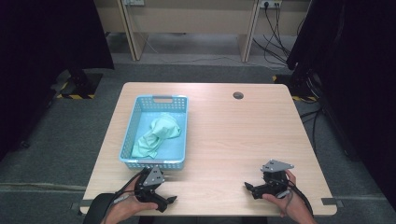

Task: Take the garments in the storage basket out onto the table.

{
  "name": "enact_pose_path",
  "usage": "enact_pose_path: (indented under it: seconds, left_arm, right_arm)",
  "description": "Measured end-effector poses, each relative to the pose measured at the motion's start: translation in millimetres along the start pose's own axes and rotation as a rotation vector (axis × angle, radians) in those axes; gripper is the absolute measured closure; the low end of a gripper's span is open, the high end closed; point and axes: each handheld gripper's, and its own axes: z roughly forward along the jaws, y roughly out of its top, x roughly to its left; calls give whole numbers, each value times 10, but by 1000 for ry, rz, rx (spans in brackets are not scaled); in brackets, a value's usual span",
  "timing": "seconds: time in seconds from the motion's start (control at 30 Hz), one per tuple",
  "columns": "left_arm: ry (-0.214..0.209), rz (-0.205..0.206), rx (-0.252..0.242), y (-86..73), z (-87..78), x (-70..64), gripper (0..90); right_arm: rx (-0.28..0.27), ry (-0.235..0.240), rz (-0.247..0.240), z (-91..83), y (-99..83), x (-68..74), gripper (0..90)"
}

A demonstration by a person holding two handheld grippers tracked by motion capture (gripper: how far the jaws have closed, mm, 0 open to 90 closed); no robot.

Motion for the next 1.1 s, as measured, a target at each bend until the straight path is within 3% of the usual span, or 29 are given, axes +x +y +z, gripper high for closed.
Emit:
enact_pose_path:
  seconds: [0.47, 0.6, 0.8, 1.1]
  left_arm:
    - [-3, 3, 0, -4, -6, 3, 0]
    - [-6, 0, 20, 5, -22, -7, 0]
    - [-31, -9, 46, 41, -47, -41, 27]
    - [-51, -18, 34, 62, -84, -45, 35]
  right_arm:
    - [0, 0, 0, 0, 0, 0, 3]
    - [0, 1, 0, 0, 0, 0, 3]
    - [-1, 1, 1, 0, 0, 1, 3]
    - [0, 1, -1, 0, 0, 0, 3]
